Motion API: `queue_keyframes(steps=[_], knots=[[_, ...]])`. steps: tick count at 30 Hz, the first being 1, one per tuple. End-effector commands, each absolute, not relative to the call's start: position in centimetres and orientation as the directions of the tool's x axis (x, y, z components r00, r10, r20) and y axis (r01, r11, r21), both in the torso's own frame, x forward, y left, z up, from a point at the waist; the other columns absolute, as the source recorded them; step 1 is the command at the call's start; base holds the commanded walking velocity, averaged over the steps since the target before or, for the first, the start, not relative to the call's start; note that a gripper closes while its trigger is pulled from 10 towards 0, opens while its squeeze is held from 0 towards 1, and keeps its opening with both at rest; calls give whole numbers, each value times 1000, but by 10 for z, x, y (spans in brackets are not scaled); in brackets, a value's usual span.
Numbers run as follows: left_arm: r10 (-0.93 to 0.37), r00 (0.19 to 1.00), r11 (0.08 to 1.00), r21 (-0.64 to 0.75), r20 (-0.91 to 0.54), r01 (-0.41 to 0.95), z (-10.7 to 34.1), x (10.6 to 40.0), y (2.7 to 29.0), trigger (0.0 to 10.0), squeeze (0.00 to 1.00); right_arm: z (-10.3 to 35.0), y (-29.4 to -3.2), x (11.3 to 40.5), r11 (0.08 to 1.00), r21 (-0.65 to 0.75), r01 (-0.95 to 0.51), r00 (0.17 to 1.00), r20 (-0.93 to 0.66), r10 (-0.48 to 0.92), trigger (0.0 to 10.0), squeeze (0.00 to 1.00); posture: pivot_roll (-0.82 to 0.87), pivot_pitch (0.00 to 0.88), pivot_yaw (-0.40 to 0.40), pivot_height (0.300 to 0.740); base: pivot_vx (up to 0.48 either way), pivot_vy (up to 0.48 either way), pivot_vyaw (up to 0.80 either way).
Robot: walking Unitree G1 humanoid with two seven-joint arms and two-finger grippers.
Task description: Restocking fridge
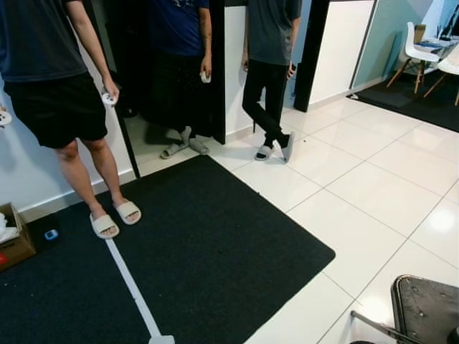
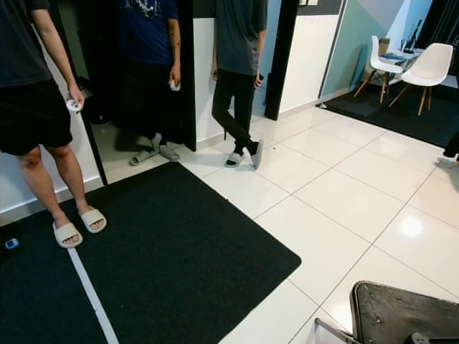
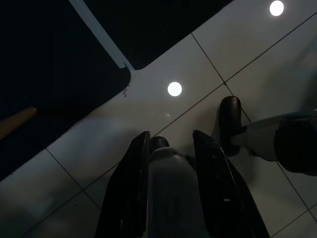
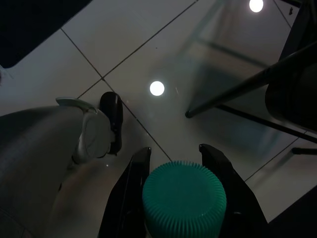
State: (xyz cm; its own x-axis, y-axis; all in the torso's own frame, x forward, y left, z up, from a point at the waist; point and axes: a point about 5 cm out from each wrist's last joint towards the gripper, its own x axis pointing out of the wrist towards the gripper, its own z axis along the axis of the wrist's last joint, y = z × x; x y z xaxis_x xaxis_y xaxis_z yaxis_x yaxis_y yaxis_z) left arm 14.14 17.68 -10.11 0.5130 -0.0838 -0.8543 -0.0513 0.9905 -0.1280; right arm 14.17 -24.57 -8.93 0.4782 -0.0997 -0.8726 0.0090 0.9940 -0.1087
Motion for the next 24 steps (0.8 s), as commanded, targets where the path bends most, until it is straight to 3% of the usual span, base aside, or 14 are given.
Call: queue_keyframes(steps=[1,24], knots=[[-86,507,988,-138,-858,-66,-102,140,177,10000,0,-87,-249,145,993,-121,3,485,-868,-108,10000,0,-72,0,-18,740,0,0,0],[-118,488,986,-158,-865,-43,-103,134,178,10000,0,-91,-250,134,993,-115,37,461,-880,-119,10000,0,-69,0,-3,740,33,0,0]])
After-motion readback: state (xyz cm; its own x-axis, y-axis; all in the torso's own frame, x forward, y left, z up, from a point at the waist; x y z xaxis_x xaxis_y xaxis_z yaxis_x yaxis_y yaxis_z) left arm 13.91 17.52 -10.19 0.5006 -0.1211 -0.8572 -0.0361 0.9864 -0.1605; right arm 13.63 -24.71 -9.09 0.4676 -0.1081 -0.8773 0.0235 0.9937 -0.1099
